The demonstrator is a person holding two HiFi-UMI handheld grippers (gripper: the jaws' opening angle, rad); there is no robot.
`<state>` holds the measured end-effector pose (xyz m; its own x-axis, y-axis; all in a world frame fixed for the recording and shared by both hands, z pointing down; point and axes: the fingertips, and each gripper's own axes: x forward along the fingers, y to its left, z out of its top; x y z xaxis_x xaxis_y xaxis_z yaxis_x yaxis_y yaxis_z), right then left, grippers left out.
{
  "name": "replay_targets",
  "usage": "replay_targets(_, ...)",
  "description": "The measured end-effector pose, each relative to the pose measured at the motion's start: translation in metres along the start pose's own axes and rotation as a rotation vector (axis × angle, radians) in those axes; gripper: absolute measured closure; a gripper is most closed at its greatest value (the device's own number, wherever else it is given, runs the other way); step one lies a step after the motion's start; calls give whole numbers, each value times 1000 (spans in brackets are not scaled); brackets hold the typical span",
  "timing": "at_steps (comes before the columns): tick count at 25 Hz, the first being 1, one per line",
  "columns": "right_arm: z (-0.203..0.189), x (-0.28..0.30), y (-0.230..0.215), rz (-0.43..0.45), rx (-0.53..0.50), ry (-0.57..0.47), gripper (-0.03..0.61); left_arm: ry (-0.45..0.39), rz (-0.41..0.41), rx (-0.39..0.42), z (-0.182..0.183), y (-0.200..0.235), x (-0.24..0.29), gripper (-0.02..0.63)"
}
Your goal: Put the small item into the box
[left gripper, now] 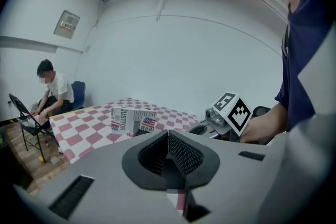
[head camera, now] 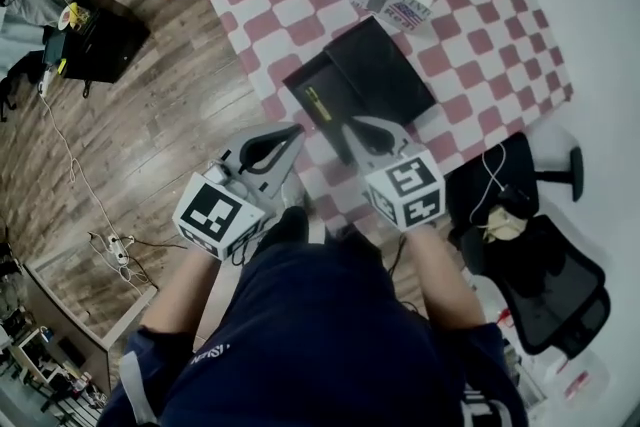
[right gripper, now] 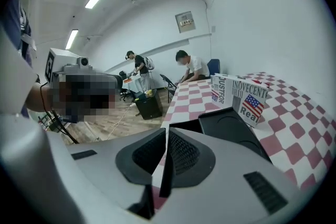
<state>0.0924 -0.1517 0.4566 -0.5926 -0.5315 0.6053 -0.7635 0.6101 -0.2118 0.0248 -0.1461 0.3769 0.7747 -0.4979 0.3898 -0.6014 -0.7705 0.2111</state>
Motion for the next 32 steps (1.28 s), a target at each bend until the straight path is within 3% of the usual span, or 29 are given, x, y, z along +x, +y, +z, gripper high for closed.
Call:
replay_targets(20, 33, -82, 43, -27, -23, -192, 563, -50, -13, 75, 22, -46, -35, 578)
replay_targets(32, 33, -96, 57, -38, -40, -201, 563, -67, -21, 101, 25, -58, -44, 578)
